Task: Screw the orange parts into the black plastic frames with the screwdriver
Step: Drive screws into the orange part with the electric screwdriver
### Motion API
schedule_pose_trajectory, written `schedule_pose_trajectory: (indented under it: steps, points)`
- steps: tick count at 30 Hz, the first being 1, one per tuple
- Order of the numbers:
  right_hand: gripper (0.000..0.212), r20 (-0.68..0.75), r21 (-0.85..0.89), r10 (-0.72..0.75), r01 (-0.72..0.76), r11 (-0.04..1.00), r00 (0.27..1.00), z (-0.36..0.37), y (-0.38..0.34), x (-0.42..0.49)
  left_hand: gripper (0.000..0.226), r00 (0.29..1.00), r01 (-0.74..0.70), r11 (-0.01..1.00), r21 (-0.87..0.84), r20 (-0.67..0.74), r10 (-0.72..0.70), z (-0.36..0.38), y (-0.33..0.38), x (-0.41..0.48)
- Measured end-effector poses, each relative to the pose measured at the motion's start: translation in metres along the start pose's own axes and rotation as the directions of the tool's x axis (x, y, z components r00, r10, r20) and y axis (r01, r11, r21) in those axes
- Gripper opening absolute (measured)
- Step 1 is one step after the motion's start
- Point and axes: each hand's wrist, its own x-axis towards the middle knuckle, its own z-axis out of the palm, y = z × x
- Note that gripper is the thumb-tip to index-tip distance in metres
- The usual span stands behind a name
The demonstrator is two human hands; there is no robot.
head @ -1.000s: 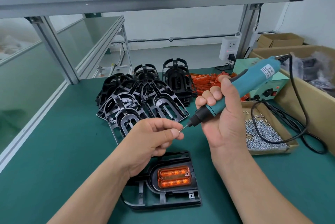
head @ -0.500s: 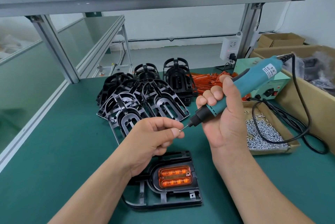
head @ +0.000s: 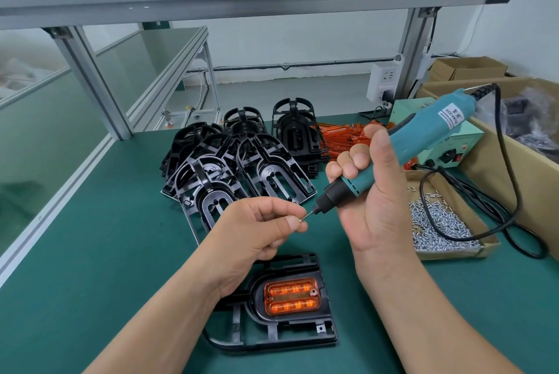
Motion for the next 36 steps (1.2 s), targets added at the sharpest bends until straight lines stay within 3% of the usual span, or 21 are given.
schedule_pose_trajectory:
  steps: [7, 12, 18, 24, 27, 30, 33, 36]
  points:
    - [0.032, -0.075, -0.037, 0.008, -0.011, 0.999, 0.997, 0.001, 0.005, -0.005, 0.021, 0.996, -0.054, 0.991, 0.122, -0.07, 0.063, 0.003, 0.0, 0.0]
    - [0.045, -0.098, -0.03, 0.029, -0.032, 0.999, 0.995, 0.0, 0.005, -0.007, 0.022, 0.998, -0.046, 0.985, 0.166, -0.04, 0.054, 0.002, 0.003, -0.003]
    - [0.023, -0.163, -0.069, 0.032, -0.044, 0.997, 0.986, -0.002, 0.004, -0.005, 0.023, 0.999, -0.026, 0.975, 0.219, 0.027, 0.02, 0.004, 0.009, -0.007]
    - [0.022, -0.225, 0.01, 0.119, -0.12, 0.993, 0.967, -0.008, 0.008, -0.002, 0.018, 0.997, 0.011, 0.982, 0.19, 0.078, -0.026, 0.008, 0.011, -0.009]
    - [0.023, -0.233, 0.061, 0.155, -0.145, 0.988, 0.96, -0.008, 0.007, 0.0, 0.02, 0.999, -0.01, 0.961, 0.277, 0.045, -0.003, 0.005, 0.013, -0.009]
    - [0.011, -0.184, 0.059, 0.178, -0.17, 0.984, 0.967, -0.01, 0.002, 0.001, 0.017, 0.993, -0.082, 0.856, 0.51, -0.026, 0.111, -0.007, 0.012, -0.009]
    - [0.01, -0.073, 0.005, 0.211, -0.212, 0.977, 0.975, -0.009, 0.0, 0.0, 0.009, 0.991, -0.076, 0.729, 0.68, -0.031, 0.132, -0.013, 0.009, -0.011]
    - [0.014, 0.028, -0.066, 0.265, -0.263, 0.963, 0.964, -0.008, 0.001, -0.004, 0.037, 0.99, -0.071, 0.467, 0.881, 0.004, 0.144, -0.012, 0.007, -0.015]
